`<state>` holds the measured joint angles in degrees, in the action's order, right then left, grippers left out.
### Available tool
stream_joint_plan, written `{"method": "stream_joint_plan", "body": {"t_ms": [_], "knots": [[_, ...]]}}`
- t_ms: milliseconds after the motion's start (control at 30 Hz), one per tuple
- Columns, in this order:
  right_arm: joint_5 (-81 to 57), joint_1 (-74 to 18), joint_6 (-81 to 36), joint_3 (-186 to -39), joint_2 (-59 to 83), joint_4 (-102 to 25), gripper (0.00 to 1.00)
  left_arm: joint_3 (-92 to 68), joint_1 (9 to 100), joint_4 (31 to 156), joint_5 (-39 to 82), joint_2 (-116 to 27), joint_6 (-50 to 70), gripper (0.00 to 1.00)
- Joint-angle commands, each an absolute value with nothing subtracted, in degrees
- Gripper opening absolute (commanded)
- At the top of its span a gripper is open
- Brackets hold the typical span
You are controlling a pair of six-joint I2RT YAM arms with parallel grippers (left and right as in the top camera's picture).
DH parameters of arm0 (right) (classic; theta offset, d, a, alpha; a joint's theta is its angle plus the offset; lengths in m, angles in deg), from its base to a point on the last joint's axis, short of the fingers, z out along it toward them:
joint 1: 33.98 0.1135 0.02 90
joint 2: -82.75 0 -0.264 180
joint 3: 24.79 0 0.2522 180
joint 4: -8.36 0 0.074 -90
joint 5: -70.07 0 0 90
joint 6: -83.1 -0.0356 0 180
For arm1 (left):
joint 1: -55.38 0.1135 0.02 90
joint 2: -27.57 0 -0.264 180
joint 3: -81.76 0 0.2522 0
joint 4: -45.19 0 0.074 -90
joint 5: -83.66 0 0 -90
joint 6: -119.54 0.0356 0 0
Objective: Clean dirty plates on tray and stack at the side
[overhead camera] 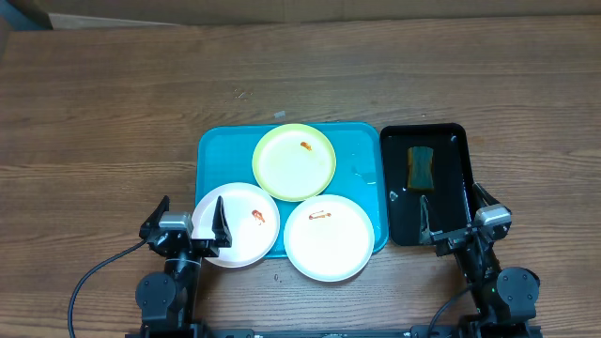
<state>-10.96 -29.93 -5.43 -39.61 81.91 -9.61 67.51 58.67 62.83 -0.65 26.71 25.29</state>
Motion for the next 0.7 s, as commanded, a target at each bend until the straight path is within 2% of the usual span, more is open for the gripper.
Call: {"method": "stream_joint_plan", "body": {"t_ms": [0,333,667], "knots": [[-11.3,-30.3,-5.8,-39.0,82.6,-9.4,1.00,67.7,58.3,63.0,-1.4,27.2,26.2,1.00],[-11.3,-30.3,-5.8,-39.0,82.6,-9.4,1.00,67.7,58.3,63.0,-2.9,27.2,26.2,1.00],[-9.3,-30.3,-10.4,-39.0,82.6,-8.1,1.00,63.2,58.3,62.2,8.8,27.2,20.0,1.00]]}}
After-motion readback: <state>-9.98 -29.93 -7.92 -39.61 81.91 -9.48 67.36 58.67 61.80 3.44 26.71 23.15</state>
